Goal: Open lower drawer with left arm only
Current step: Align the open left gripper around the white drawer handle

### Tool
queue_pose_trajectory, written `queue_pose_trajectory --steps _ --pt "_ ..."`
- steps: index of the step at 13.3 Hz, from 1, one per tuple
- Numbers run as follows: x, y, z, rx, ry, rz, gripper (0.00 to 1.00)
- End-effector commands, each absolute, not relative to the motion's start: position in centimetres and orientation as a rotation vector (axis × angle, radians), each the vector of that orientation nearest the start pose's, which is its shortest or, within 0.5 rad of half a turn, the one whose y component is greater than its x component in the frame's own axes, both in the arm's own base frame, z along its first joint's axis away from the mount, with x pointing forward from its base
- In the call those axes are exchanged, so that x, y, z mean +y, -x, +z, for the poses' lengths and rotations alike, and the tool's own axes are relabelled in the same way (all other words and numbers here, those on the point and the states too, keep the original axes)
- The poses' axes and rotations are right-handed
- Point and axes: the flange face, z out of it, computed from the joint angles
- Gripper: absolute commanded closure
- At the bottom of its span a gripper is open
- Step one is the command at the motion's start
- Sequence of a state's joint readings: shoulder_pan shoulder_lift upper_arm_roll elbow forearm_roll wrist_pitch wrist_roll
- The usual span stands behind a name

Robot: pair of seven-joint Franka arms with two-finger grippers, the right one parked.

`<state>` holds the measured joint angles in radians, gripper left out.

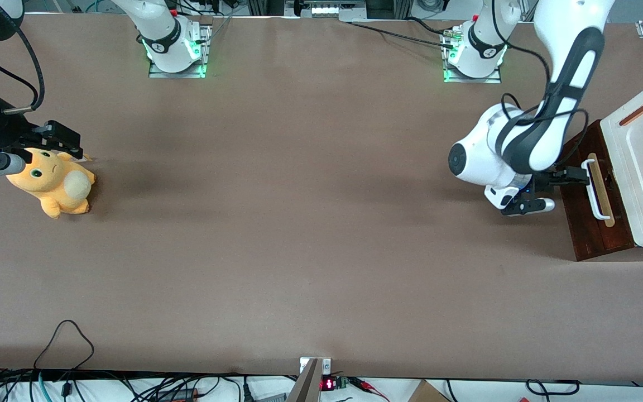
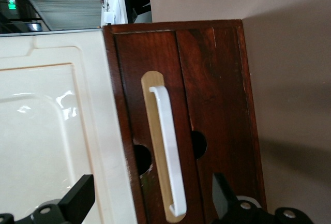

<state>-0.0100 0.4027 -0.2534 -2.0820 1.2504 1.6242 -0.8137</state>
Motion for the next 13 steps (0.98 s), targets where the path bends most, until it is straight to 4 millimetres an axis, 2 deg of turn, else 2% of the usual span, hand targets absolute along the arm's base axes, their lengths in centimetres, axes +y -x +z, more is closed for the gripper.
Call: queue_pose_trajectory --steps 1,2,7,8,11,13 --pt "-1.7 -54.3 22.3 0.122 1.838 0.057 0.03" --pt "-0.9 -54.2 21.4 0.106 1.829 0.059 0.04" --pt "0.9 -54.1 19.6 0.105 1.773 0.042 0.1" --pt "1.1 -53.5 18.9 0.113 1.754 0.028 0.14" --pt "2.2 -51.0 17.2 0.091 1.667 -0.066 0.14" --pt "2.4 -50.7 17.0 0.094 1.649 -0.07 0.14"
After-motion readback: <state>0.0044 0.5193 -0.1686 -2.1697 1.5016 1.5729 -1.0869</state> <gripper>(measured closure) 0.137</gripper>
